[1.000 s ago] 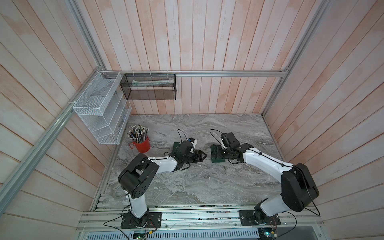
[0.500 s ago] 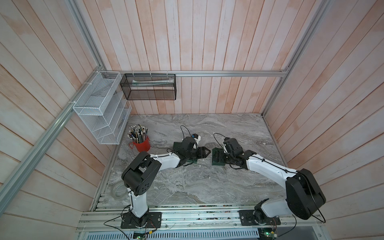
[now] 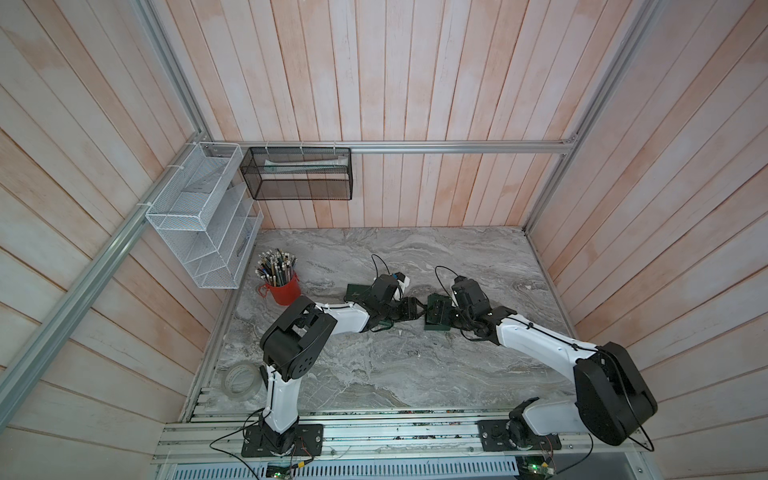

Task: Take the rings out of the lift-off lid box
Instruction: Pick up the lid from the jewelry box.

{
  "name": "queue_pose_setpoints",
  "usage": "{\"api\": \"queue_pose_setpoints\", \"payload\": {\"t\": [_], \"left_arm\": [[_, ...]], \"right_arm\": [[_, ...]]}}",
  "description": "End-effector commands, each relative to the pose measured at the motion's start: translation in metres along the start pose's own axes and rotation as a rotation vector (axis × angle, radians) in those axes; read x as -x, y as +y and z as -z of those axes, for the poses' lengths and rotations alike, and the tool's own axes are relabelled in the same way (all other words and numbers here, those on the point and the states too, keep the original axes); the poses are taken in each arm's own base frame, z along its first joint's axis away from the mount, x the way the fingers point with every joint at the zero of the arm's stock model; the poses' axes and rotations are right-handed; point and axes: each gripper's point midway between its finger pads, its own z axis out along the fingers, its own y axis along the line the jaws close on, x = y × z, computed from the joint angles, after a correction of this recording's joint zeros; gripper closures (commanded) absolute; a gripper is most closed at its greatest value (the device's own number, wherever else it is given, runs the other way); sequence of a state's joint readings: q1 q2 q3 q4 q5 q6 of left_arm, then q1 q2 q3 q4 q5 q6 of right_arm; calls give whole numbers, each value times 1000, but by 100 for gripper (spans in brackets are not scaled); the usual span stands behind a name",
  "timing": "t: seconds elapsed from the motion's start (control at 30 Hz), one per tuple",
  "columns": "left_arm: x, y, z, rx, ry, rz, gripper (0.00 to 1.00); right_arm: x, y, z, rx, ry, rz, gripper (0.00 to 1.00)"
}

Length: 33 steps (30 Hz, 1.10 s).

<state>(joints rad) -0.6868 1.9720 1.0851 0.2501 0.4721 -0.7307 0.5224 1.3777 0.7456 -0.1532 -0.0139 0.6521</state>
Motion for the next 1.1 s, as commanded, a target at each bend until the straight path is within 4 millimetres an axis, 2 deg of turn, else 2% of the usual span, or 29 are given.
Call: {"api": "queue_pose_setpoints", "payload": {"t": [0.0, 0.27, 0.43, 0.57, 0.8, 0.83, 0.93, 1.0, 1.07], "left_arm": [[-1, -2, -5, -18, 17, 6, 41], [-4, 1, -19, -13, 52, 23, 41], [-8, 0, -34, 30, 92, 9, 47], [-15, 14, -41, 76, 119, 36, 55], [-22, 25, -47, 113, 154, 44, 61], [-21, 25, -46, 116, 152, 43, 61], [-14, 21, -39, 120, 121, 32, 51], [-7, 13, -30, 103, 94, 26, 44], [3, 4, -18, 79, 50, 14, 41]], "right_arm": [[11, 5, 7, 38, -61, -31, 16], [12, 7, 8, 64, -65, -42, 16], [16, 8, 10, 80, -79, -58, 16], [25, 14, 19, 104, -116, -61, 17], [39, 13, 35, 141, -190, -111, 17], [40, 12, 35, 141, -189, -112, 17], [37, -2, 32, 64, -159, -95, 17], [31, -10, 25, 16, -120, -58, 17], [24, -15, 16, -13, -59, -5, 17]]}}
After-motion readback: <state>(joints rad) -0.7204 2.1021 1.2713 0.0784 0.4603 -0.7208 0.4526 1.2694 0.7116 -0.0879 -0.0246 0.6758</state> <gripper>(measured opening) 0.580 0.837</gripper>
